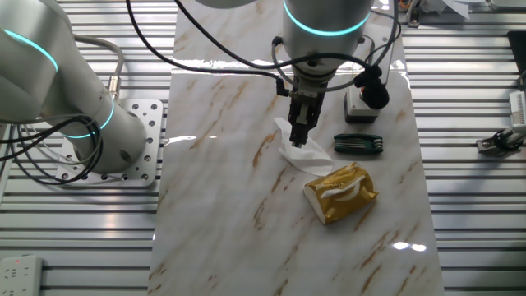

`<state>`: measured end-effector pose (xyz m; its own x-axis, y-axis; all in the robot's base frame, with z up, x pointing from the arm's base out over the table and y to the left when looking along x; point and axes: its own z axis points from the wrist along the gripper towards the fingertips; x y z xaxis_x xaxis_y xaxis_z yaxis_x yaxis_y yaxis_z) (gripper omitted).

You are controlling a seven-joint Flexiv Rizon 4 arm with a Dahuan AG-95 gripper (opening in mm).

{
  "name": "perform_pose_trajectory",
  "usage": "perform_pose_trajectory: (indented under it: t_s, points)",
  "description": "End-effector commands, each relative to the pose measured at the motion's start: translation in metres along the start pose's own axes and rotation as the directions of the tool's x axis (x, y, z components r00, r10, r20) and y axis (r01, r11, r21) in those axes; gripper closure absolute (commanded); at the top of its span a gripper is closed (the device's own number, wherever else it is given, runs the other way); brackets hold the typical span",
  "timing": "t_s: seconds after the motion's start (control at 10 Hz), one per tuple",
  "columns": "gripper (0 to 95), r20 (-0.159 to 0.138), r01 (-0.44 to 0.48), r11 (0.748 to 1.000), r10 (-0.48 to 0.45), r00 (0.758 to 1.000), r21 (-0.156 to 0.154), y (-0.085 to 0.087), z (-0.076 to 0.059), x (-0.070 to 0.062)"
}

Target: Pull out a napkin

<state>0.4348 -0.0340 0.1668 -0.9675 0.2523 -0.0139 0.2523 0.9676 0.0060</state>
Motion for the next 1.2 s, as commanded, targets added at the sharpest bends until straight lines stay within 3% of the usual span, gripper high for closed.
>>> perform_pose_trajectory:
  t_s: [0.1,1.2]
  points:
    - [19.0,-0.005,0.002,1.000,-0.002,1.000,-0.001,-0.001,0.000,0.003]
    - [19.0,-0.005,0.003,1.000,-0.003,1.000,-0.010,0.006,0.002,-0.013]
